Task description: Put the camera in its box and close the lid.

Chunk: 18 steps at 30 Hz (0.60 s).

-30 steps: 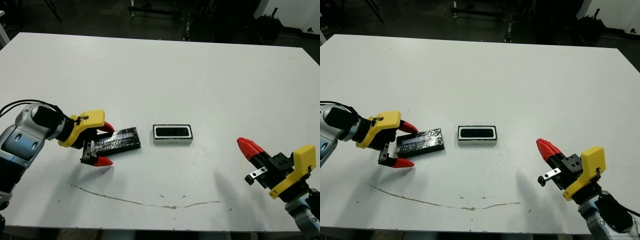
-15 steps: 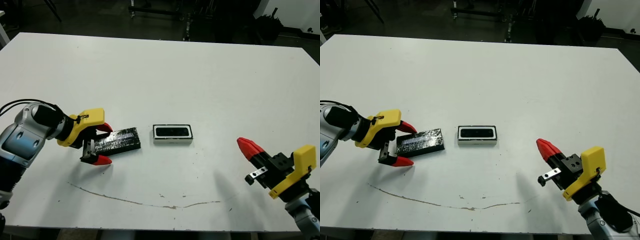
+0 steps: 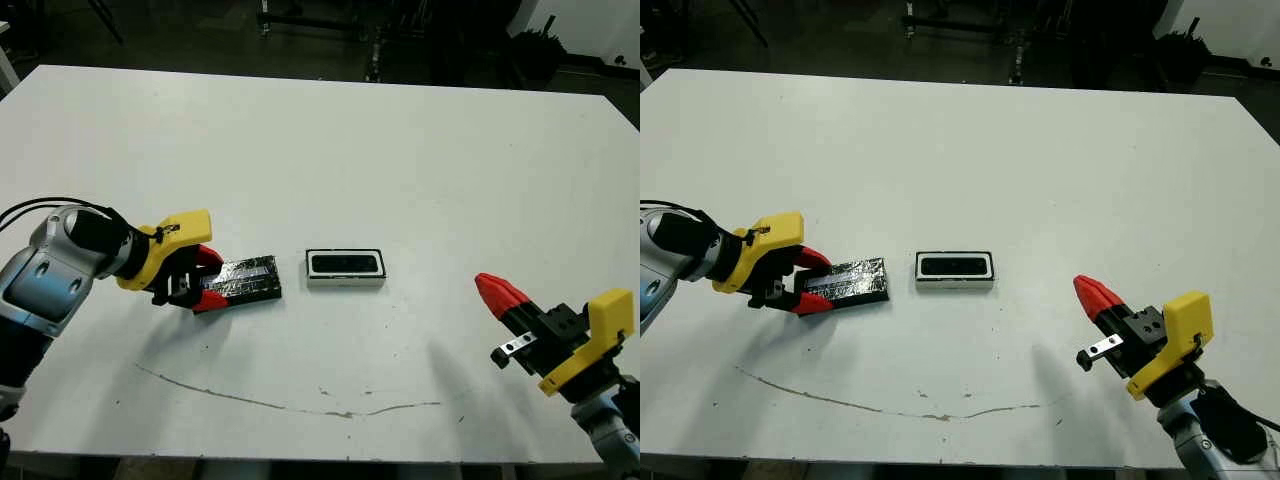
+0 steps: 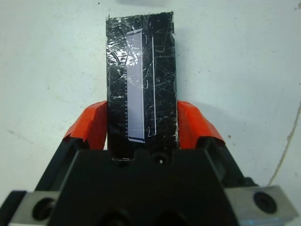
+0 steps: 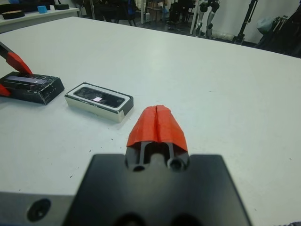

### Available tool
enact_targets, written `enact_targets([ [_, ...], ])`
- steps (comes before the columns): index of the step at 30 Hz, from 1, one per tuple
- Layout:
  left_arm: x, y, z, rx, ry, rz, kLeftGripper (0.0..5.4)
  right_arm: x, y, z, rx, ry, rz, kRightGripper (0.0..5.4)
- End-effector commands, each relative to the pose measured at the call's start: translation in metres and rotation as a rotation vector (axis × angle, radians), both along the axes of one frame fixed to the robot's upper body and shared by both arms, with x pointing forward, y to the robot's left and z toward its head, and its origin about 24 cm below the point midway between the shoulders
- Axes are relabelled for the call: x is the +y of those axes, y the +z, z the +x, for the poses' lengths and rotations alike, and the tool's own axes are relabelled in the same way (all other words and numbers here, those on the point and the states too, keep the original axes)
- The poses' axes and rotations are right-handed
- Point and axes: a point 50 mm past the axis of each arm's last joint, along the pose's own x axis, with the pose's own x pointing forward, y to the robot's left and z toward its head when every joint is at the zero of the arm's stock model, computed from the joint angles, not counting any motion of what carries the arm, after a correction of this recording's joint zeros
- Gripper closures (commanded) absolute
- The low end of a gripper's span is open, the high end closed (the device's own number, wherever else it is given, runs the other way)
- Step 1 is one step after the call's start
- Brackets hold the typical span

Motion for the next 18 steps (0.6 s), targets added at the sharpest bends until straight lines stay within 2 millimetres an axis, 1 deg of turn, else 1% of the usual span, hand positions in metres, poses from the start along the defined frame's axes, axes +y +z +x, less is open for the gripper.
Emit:
enact_targets([
  [1,0.003,-0.001,-0.003,0.001,0.017,0.01,2.23,-0.003,0.001,0.001,0.0,0.001,-0.004,5.4],
  [8,0.002,0.006,0.001,-0.02,0.023,-0.017,2.23,-0.003,0.0,0.0,-0.001,-0.008,-0.018,5.4],
  [14,-0.001,0.028,0.013,-0.076,0.038,-0.078,2.23,0.0,0.0,0.0,0.003,-0.005,-0.033,5.4],
  [18,-0.011,0.042,0.026,-0.094,0.004,-0.118,2.23,0.002,-0.002,0.0,0.008,0.003,-0.018,5.4],
])
